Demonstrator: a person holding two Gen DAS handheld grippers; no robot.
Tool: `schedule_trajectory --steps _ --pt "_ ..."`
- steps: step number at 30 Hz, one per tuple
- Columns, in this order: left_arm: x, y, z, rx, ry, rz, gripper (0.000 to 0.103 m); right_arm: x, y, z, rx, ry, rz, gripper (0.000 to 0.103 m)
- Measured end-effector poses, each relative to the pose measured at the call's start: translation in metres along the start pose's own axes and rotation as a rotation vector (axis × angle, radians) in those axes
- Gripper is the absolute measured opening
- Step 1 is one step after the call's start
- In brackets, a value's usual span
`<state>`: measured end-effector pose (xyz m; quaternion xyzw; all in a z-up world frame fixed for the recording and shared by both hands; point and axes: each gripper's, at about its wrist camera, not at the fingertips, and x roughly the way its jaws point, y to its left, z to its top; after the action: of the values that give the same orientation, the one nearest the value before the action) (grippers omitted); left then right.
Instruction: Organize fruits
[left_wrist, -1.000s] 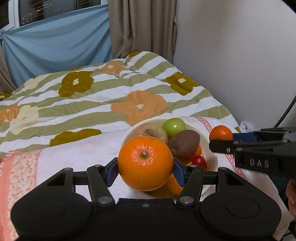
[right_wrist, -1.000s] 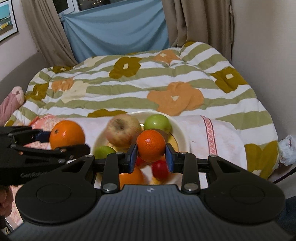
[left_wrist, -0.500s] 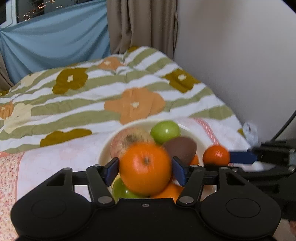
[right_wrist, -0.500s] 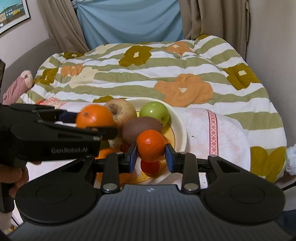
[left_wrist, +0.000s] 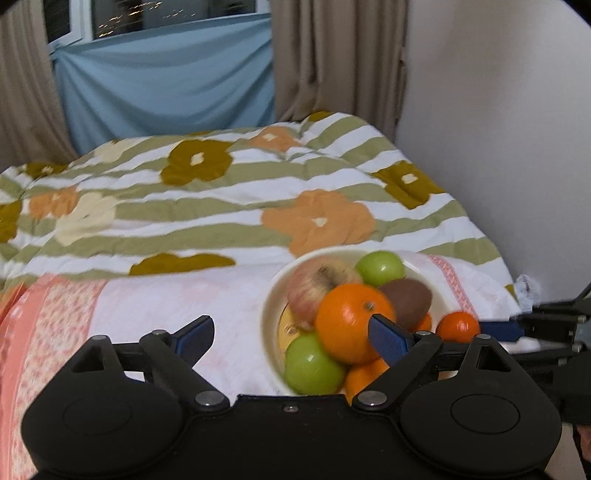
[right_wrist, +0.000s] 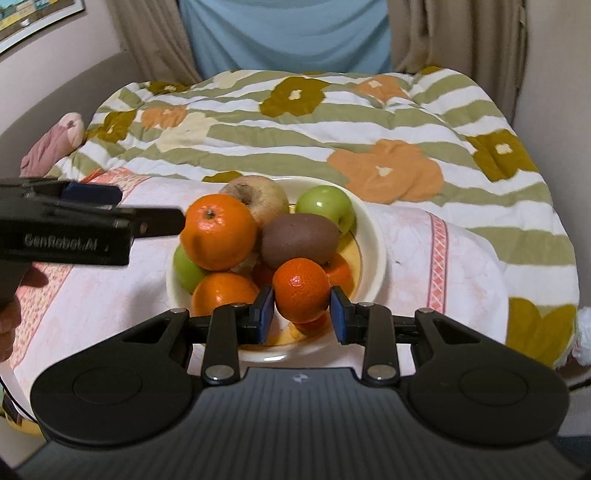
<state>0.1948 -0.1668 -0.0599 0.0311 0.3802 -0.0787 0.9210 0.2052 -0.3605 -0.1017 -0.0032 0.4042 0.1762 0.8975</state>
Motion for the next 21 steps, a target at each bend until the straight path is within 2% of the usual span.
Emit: schedule_trajectory --steps 9,10,12,14,21 --pt "-0.005 0.009 -0.018 -0.04 0.034 0.056 0.093 0.016 -0.001 0.004 0.003 0.029 0.035 0.05" --pt "-0.006 0.011 -0.019 -0.049 0.035 0.057 0.093 0.016 -0.001 0.004 0.006 0.03 0.04 0.054" --pt "-0.01 0.012 -0.022 -0.056 0.035 0.061 0.093 0.013 0.0 0.003 0.019 0.015 0.023 0.082" --pt "-0.015 0.013 -0.024 -0.055 0.034 0.064 0.093 0.007 0.001 0.003 0.031 -0.009 0.023 0.093" --pt "-0.031 0.02 -0.032 -0.066 0.028 0.031 0.093 -0.011 0.01 -0.002 0.051 -0.036 -0.027 0.094"
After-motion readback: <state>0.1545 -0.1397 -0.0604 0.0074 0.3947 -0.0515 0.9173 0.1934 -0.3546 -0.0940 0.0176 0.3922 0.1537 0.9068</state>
